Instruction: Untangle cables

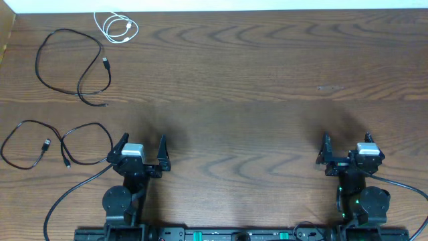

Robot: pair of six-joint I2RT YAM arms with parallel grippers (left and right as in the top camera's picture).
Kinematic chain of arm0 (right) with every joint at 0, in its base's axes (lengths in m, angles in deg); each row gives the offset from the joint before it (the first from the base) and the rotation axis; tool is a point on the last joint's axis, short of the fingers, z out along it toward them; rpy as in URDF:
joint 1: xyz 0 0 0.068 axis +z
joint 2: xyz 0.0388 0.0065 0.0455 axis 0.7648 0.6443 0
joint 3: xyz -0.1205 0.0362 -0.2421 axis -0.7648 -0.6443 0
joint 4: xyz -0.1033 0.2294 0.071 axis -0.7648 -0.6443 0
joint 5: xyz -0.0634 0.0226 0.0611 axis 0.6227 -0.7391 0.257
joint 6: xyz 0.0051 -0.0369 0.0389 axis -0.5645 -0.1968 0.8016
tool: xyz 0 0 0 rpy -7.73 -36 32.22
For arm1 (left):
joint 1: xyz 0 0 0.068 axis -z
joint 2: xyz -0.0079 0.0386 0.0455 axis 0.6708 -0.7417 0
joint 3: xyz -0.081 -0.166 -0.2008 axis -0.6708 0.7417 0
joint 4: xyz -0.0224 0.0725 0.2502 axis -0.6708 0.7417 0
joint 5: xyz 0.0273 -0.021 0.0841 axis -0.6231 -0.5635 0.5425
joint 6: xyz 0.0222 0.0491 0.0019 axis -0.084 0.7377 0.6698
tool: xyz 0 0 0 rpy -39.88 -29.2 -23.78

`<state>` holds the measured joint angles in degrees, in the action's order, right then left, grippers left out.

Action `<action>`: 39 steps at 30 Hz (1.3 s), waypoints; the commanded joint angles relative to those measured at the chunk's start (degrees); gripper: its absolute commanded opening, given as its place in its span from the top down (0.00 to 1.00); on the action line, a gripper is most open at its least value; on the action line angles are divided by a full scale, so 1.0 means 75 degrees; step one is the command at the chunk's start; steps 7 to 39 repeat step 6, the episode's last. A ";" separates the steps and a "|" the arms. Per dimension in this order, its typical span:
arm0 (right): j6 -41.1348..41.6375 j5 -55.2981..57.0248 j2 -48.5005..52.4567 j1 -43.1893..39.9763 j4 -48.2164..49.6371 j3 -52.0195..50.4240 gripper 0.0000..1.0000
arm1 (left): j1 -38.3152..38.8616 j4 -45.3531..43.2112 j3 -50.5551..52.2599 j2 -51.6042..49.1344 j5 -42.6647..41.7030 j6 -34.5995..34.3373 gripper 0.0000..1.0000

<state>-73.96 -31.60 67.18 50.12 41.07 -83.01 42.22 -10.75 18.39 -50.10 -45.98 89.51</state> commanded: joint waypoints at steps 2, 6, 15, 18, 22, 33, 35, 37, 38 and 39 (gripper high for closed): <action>0.0108 0.0038 -0.0041 -0.0026 -0.0026 -0.0012 0.01 | -0.0026 0.0306 0.0108 0.0047 -0.0105 0.0020 0.02; 0.0108 0.0038 -0.0041 -0.0026 -0.0023 -0.0012 0.01 | -0.0026 0.0306 0.0108 0.0047 -0.0102 0.0020 0.02; 0.0108 0.0038 -0.0041 -0.0026 -0.0023 -0.0012 0.01 | -0.0026 0.0306 0.0108 0.0047 -0.0102 0.0020 0.02; 0.0108 0.0038 -0.0041 -0.0026 -0.0023 -0.0012 0.01 | -0.0026 0.0306 0.0108 0.0047 -0.0102 0.0020 0.02; 0.0108 0.0038 -0.0041 -0.0026 -0.0023 -0.0012 0.01 | -0.0026 0.0306 0.0108 0.0047 -0.0102 0.0020 0.02; 0.0108 0.0038 -0.0041 -0.0026 -0.0023 -0.0012 0.01 | -0.0026 0.0306 0.0108 0.0047 -0.0102 0.0020 0.02; 0.0108 0.0038 -0.0041 -0.0026 -0.0023 -0.0012 0.01 | -0.0026 0.0306 0.0108 0.0047 -0.0102 0.0020 0.02; 0.0108 0.0038 -0.0041 -0.0026 -0.0023 -0.0012 0.01 | -0.0026 0.0306 0.0108 0.0047 -0.0102 0.0020 0.02; 0.0108 0.0038 -0.0041 -0.0026 -0.0023 -0.0012 0.01 | -0.0026 0.0306 0.0108 0.0047 -0.0102 0.0020 0.02; 0.0108 0.0038 -0.0041 -0.0026 -0.0023 -0.0012 0.01 | -0.0026 0.0306 0.0108 0.0047 -0.0102 0.0020 0.02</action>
